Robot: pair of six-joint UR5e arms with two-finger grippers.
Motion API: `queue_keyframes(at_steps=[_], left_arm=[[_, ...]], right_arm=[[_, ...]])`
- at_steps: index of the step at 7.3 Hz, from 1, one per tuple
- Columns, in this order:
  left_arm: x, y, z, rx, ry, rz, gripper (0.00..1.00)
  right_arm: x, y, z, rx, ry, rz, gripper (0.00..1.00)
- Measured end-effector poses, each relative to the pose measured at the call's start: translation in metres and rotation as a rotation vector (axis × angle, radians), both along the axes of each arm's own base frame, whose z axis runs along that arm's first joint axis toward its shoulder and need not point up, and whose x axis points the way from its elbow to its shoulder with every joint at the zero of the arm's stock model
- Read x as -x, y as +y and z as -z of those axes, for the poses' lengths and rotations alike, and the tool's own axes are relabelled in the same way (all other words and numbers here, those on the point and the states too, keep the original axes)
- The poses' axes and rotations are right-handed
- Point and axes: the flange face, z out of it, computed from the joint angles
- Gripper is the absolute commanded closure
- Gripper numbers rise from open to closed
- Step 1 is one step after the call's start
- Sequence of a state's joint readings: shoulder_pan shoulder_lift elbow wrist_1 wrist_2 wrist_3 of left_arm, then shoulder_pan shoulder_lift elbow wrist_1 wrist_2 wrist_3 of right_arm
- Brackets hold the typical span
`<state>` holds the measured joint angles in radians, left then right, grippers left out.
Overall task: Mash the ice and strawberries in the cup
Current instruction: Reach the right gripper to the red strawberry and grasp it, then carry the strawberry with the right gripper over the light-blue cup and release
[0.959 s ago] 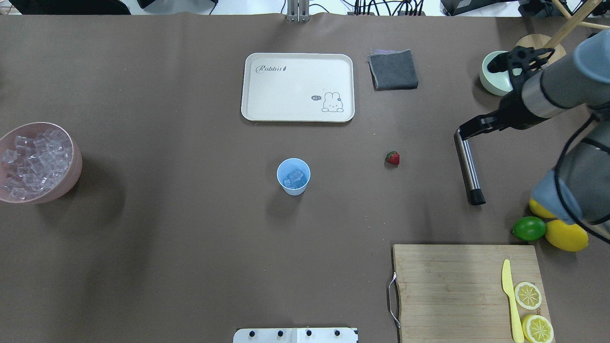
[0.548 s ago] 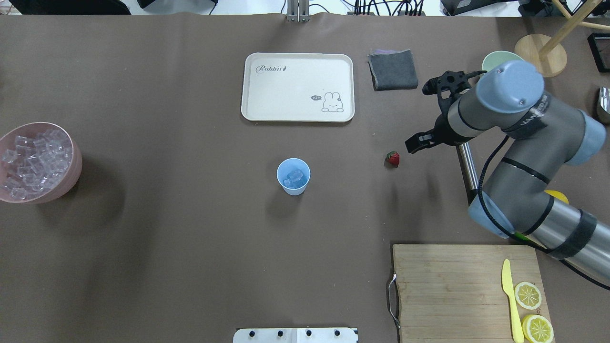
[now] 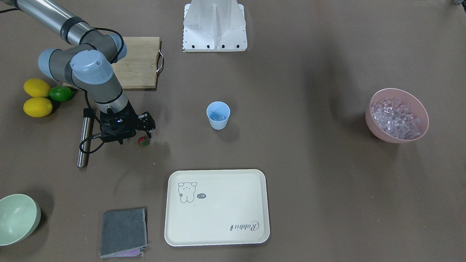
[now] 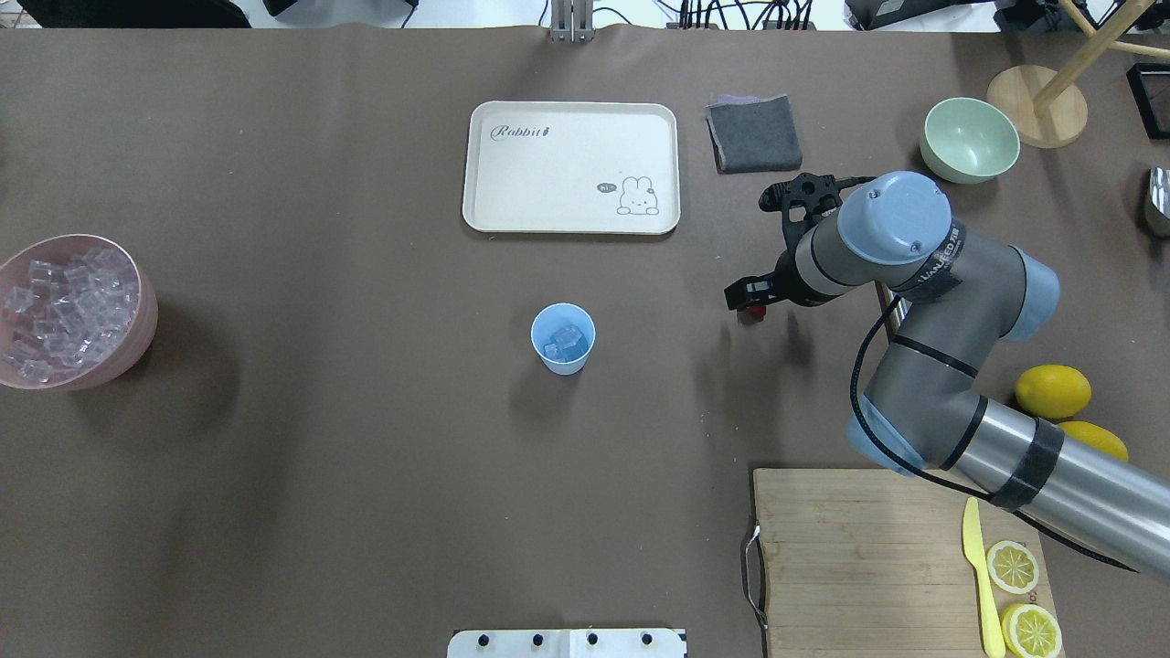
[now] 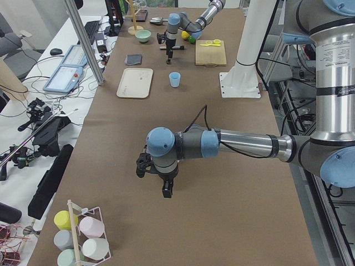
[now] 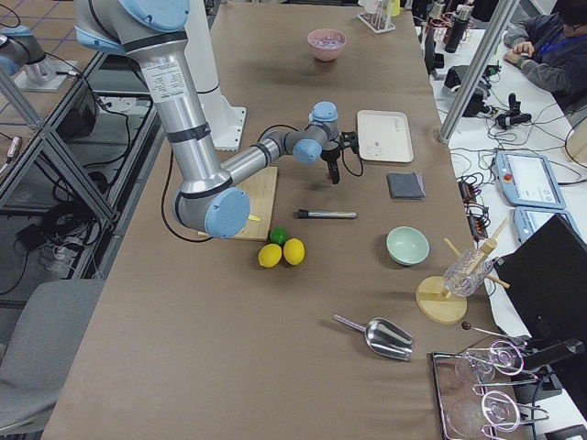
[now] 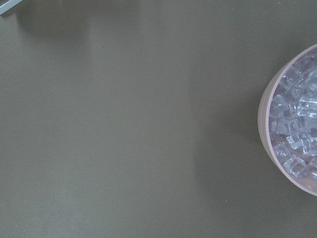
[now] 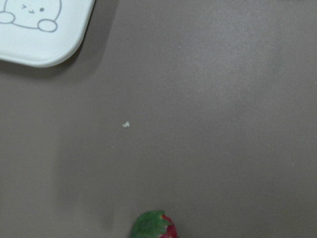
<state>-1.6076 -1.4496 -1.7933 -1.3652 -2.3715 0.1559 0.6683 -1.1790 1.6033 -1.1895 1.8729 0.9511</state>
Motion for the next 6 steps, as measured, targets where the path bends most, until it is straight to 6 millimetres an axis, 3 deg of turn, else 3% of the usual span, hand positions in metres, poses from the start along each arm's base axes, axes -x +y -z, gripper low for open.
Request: queue_keyframes(at_steps=[1, 3, 4, 6], left_arm=[[0.0, 0.0, 0.0, 0.0, 0.0, 0.0, 0.02], [0.0, 0.0, -0.001, 0.0, 0.0, -0.001, 0.02], [-0.001, 0.001, -0.001, 0.001, 0.0, -0.002, 0.02], [-0.001, 0.001, -0.001, 0.002, 0.0, -0.002, 0.02]], right_arm=[[0.006, 0.003, -0.003, 0.026, -0.004, -0.027, 0.21], [0.015, 0.009, -0.004, 0.042, -0.006, -0.041, 0.82], [0.018, 0.012, -0.004, 0.04, -0.005, -0.035, 1.0], [0.018, 0.014, 0.004, 0.029, -0.014, -0.03, 1.0]])
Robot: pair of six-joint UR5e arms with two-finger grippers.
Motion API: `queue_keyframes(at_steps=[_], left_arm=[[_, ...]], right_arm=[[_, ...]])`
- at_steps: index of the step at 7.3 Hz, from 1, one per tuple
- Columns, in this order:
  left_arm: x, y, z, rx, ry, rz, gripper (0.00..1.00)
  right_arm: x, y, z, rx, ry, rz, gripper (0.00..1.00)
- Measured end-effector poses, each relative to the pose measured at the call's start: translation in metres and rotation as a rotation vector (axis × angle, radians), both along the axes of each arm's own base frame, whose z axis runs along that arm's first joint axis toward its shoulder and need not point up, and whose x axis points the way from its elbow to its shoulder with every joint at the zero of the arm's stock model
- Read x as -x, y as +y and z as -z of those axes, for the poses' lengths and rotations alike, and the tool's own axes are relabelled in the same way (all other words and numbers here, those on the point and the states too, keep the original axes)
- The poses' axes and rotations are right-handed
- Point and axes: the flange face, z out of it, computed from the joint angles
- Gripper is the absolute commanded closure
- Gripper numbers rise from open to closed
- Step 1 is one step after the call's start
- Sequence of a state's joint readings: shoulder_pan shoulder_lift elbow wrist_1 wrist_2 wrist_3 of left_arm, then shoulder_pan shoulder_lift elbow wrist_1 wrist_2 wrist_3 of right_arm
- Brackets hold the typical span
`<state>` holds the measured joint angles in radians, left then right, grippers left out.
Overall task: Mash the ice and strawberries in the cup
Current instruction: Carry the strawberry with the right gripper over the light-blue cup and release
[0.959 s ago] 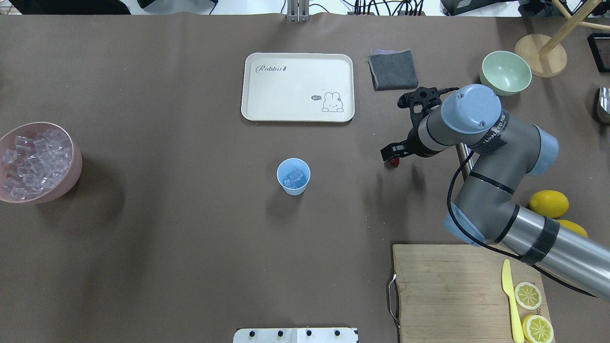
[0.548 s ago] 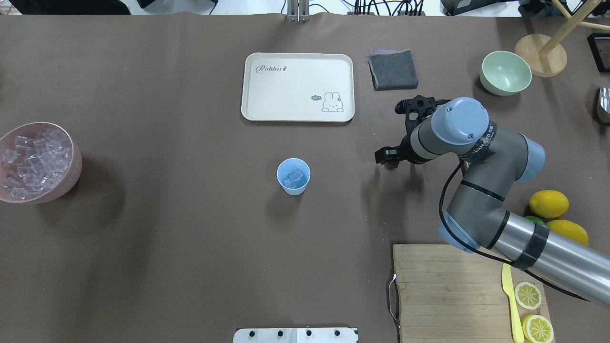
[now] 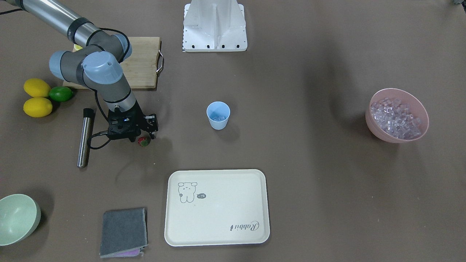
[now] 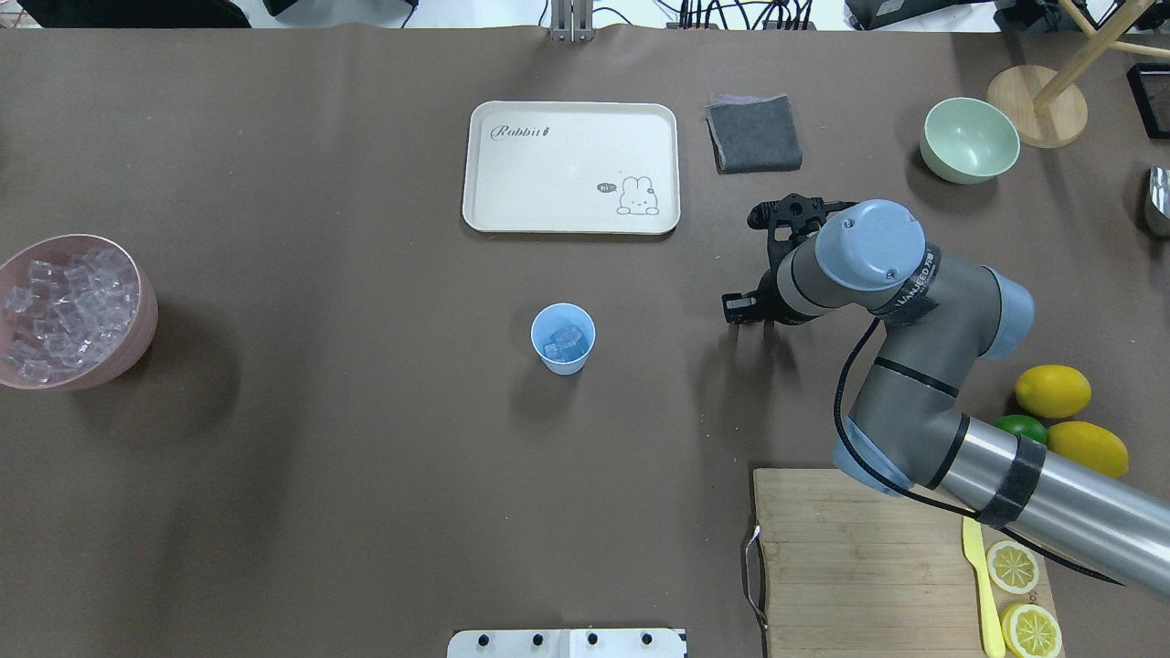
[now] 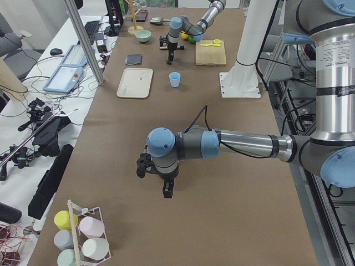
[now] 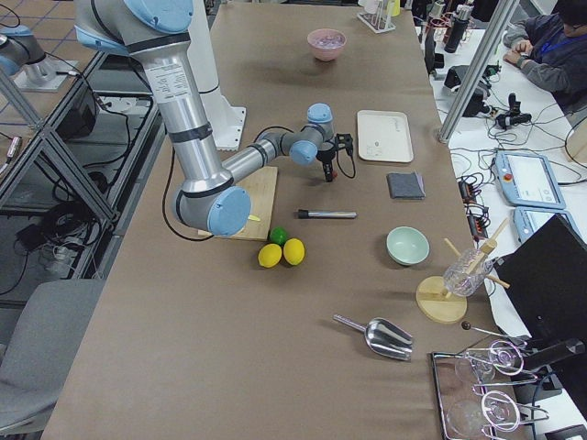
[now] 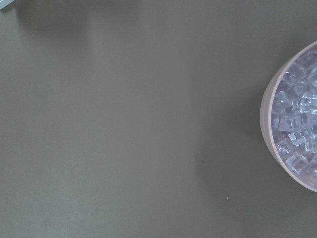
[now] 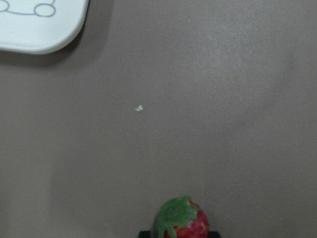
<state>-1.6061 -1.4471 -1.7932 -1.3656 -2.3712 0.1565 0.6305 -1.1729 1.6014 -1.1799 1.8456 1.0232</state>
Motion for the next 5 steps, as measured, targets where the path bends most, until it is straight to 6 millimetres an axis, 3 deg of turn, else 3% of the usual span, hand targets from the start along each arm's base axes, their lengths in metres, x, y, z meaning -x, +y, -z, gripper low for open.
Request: queue_keyframes(at_steps=[2, 5], left_arm=[[0.0, 0.0, -0.001, 0.001, 0.0, -0.001, 0.02], [-0.001, 0.0, -0.001, 0.003, 0.0, -0.003, 0.02]], right_arm=[[-0.006, -0.002, 0.027, -0.027, -0.034, -0.007, 1.0], [-0.001, -0.007, 0.098, -0.113, -0.116, -0.033, 1.0]])
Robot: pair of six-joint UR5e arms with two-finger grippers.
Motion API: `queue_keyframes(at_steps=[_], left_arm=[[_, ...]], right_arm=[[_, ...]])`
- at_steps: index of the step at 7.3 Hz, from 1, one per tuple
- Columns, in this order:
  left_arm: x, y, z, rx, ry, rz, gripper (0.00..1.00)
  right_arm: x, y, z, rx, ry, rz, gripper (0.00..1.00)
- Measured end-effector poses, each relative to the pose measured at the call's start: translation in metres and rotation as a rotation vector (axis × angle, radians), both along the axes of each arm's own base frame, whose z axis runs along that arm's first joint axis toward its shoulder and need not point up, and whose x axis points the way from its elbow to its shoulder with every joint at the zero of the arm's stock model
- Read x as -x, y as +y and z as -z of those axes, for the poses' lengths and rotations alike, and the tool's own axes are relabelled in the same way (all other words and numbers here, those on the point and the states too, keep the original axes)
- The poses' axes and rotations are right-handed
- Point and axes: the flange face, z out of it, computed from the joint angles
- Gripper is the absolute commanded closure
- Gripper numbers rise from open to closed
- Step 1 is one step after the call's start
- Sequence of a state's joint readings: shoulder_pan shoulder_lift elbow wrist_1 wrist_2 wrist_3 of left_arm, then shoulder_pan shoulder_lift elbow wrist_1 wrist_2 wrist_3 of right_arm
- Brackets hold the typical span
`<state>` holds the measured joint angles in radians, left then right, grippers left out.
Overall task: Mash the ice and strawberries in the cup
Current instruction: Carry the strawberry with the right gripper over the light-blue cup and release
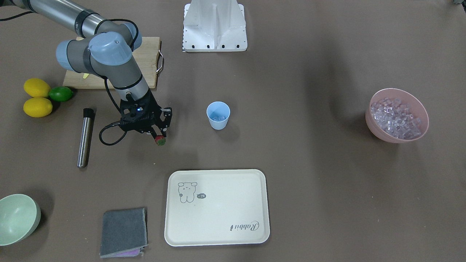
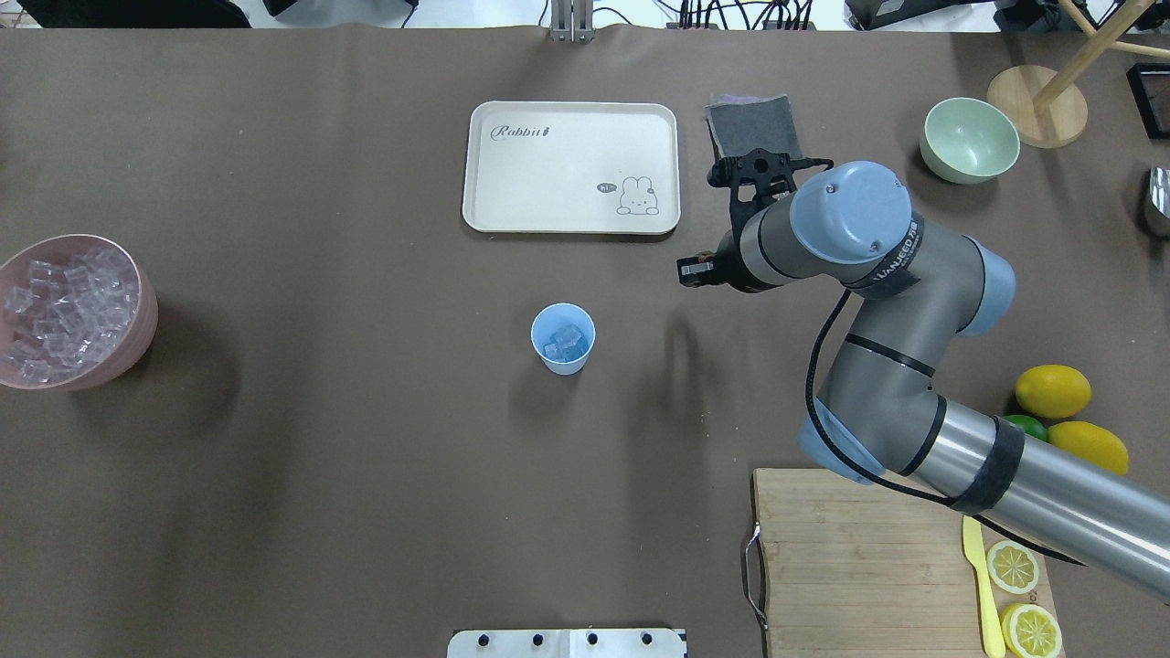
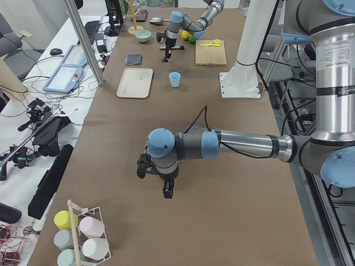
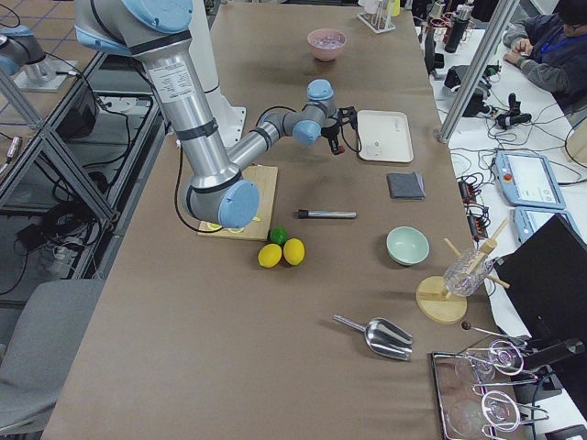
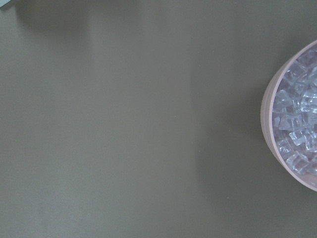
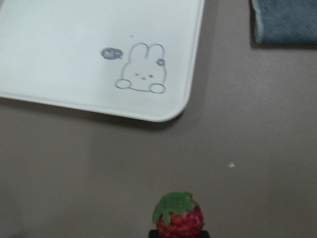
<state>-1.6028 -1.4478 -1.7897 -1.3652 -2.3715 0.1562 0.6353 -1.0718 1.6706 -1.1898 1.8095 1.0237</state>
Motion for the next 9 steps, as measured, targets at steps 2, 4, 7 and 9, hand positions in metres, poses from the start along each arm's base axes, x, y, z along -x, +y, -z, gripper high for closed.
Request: queue_keyframes(at_steps=[2, 4, 7, 9], left_arm=[[0.0, 0.0, 0.0, 0.001, 0.0, 0.0, 0.02], [-0.002, 0.0, 0.0, 0.001, 0.0, -0.003, 0.02], [-0.004, 0.0, -0.005, 0.012, 0.0, -0.008, 0.02], [-0.005, 0.0, -0.009, 0.022, 0.001, -0.01, 0.02]], right_arm=[[0.016, 0.009, 0.063, -0.066, -0.076, 0.008, 1.0], [0.043, 0.041, 0.102, -0.158, -0.102, -0.021, 1.0], [0.074, 0.081, 0.122, -0.217, -0.112, 0.003, 1.0], [0.08, 0.089, 0.122, -0.235, -0.105, -0.005, 0.01]])
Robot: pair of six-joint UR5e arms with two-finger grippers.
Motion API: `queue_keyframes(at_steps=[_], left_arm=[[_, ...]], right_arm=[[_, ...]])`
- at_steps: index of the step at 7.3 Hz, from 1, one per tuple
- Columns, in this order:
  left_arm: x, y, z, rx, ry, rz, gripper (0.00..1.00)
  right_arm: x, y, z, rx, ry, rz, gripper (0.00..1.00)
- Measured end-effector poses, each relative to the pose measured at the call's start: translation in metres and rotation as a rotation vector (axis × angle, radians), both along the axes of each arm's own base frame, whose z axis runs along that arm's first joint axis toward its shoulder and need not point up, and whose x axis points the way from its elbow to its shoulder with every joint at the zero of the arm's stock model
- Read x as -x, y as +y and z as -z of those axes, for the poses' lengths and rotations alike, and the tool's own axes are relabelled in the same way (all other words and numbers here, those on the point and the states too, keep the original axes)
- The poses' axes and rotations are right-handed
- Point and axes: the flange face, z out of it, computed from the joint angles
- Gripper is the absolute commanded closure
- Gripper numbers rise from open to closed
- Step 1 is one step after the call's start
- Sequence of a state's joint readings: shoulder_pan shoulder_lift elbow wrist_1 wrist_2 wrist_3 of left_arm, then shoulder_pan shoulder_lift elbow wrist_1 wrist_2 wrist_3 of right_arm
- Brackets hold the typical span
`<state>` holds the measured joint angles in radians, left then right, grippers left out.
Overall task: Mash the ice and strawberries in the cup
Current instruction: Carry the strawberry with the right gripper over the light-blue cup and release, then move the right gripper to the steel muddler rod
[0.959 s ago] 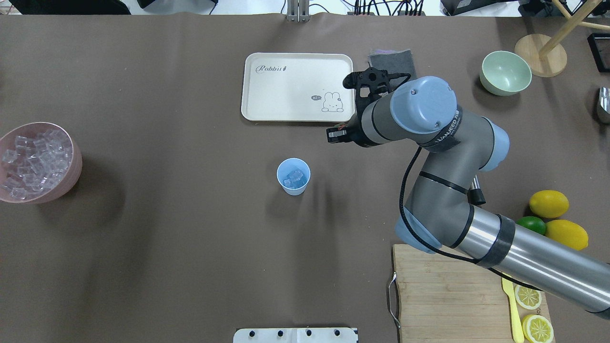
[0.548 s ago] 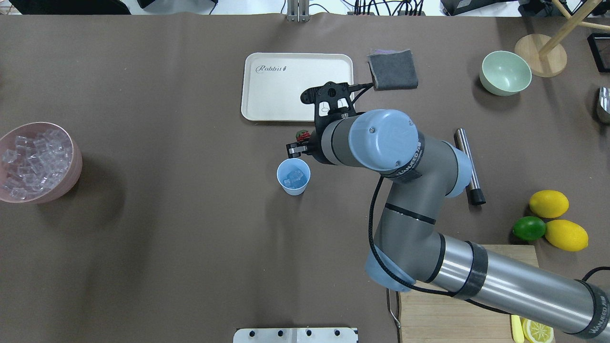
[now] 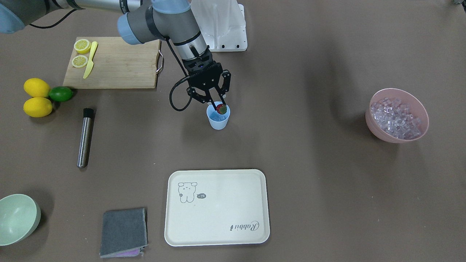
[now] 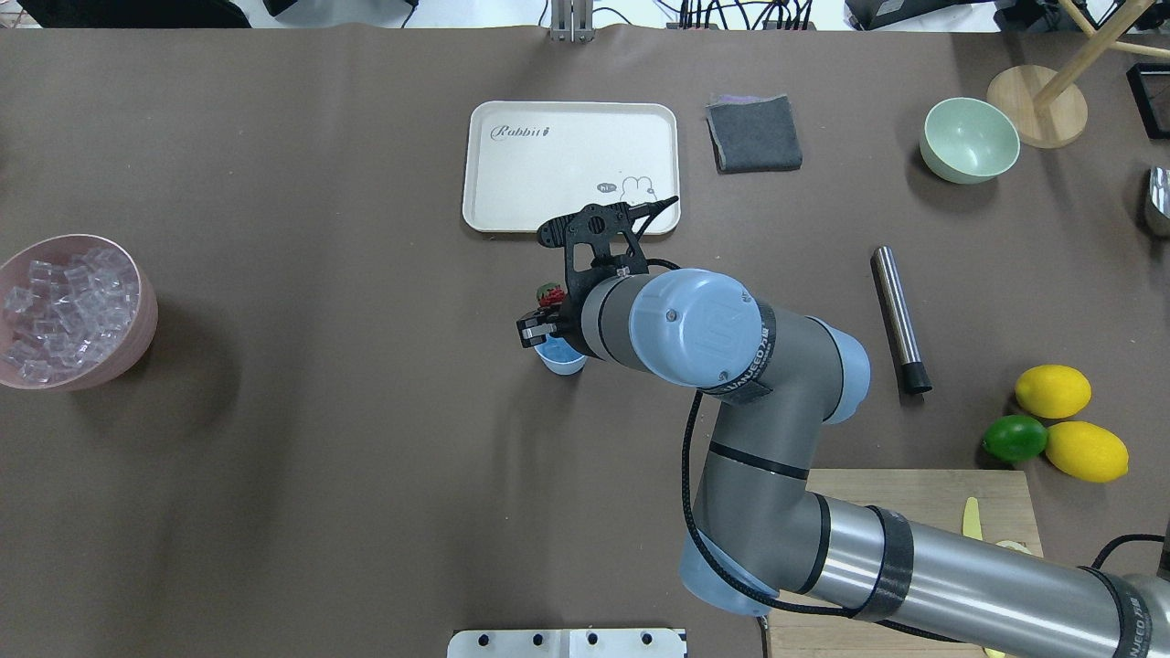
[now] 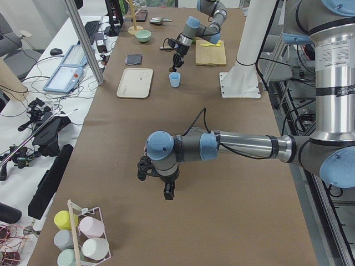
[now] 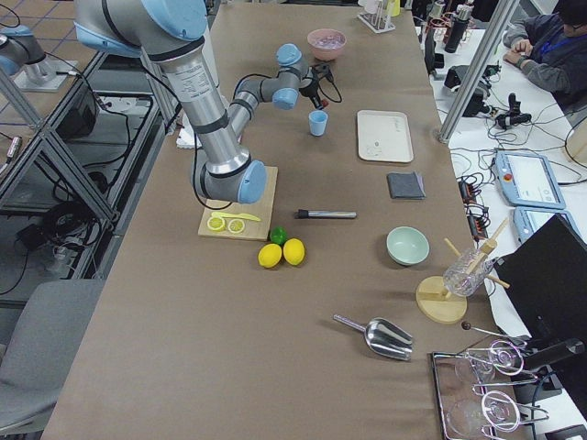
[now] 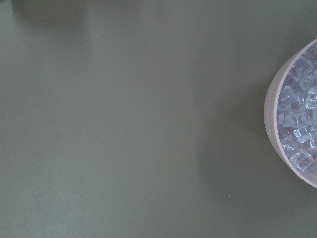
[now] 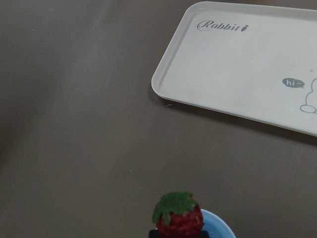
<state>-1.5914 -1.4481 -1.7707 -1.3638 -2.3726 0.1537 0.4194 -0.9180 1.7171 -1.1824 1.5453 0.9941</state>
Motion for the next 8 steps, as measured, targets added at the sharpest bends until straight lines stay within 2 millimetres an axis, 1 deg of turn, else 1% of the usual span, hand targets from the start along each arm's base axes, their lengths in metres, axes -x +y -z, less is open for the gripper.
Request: queue_keyframes(at_steps=[5, 6, 7, 8], left_arm=[[0.0, 0.0, 0.0, -0.001, 0.001, -0.001, 0.02], [0.0, 0.0, 0.0, -0.002, 0.001, -0.001, 0.02], [0.0, 0.0, 0.0, -0.003, 0.001, -0.002, 0.02], [0.0, 0.0, 0.001, -0.004, 0.001, -0.002, 0.02]], right_arm=[[-0.002, 0.003, -0.002, 0.006, 0.007, 0.003, 0.01], [-0.007, 0.001, -0.002, 0.029, 0.028, 0.022, 0.01], [-0.017, -0.006, -0.006, 0.085, 0.077, 0.048, 0.01], [-0.032, -0.018, -0.013, 0.163, 0.143, 0.073, 0.0]])
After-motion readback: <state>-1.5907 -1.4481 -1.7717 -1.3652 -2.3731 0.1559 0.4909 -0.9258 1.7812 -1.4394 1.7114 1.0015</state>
